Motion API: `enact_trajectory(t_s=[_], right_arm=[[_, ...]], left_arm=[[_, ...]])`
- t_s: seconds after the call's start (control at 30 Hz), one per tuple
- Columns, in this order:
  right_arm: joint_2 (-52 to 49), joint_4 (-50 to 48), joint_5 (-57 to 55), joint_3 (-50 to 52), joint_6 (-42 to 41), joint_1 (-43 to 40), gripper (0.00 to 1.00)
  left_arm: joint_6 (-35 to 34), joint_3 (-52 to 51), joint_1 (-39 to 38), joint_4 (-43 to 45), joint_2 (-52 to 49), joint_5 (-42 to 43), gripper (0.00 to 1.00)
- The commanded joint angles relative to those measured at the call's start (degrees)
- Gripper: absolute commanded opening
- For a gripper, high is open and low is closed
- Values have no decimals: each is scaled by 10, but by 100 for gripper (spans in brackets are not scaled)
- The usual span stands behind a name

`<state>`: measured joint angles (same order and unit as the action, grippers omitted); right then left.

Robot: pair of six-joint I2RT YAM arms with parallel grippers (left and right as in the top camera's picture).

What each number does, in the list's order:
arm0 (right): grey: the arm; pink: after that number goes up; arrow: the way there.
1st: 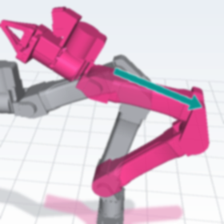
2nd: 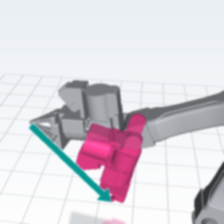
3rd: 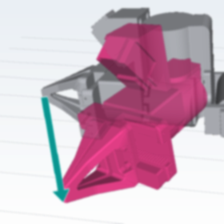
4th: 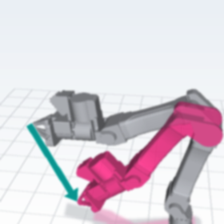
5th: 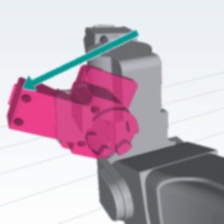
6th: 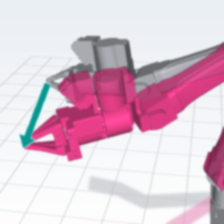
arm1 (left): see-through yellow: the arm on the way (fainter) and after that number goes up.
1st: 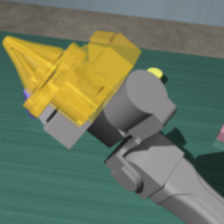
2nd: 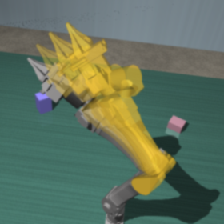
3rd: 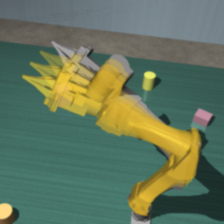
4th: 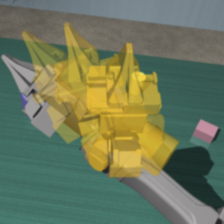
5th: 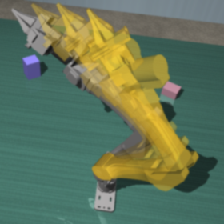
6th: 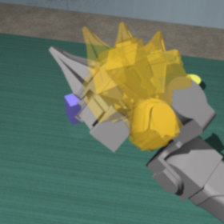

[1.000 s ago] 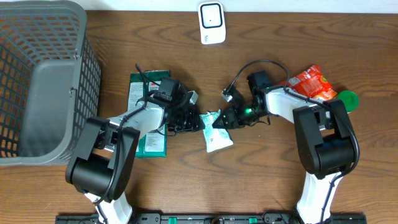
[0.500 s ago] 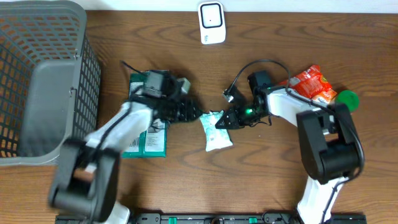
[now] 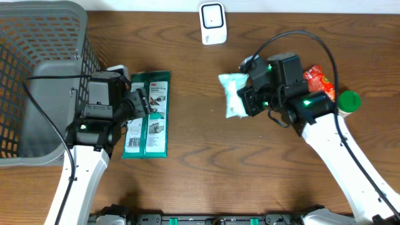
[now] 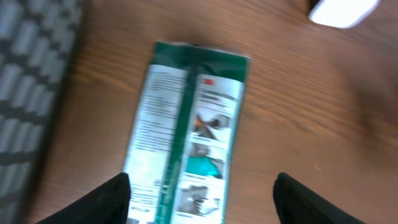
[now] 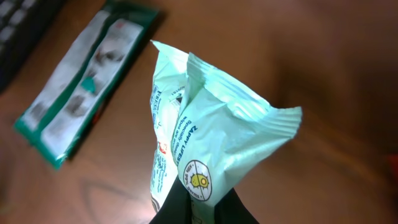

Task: Scan the item barcode
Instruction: 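Lift the mint sachet and carry it to the scanner, then hold the mint sachet in front of the scanner window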

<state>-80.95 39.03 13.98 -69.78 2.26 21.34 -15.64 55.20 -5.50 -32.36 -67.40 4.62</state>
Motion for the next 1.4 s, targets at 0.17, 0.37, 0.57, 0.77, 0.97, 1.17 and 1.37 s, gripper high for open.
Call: enact_trajectory(t_s=[0.17,0.37,0.57,0.77,0.97,1.17,1.37], right_arm=[[-58,105,-188,-230,73,30,1],[-171,113,-320,-379,170,75,1],[-271,-42,-498,-388,344,130,1],[-376,-262,-591,-388,565,153,1],[-474,-542,-598,-388,753,152,1],[-541,-622,-525,-399,797,143,1],[-620,-615,-512,-501,797,122,1]], left_arm=[[21,5,10,-2,-15,-102,77],[21,5,10,-4,-15,-103,86],[21,5,10,-4,-15,-103,86],[21,5,10,-4,-15,-103,87],[21,5,10,-4,-15,-103,87],[21,5,10,-4,-15,-103,87],[21,5,10,-4,-15,-103,87]])
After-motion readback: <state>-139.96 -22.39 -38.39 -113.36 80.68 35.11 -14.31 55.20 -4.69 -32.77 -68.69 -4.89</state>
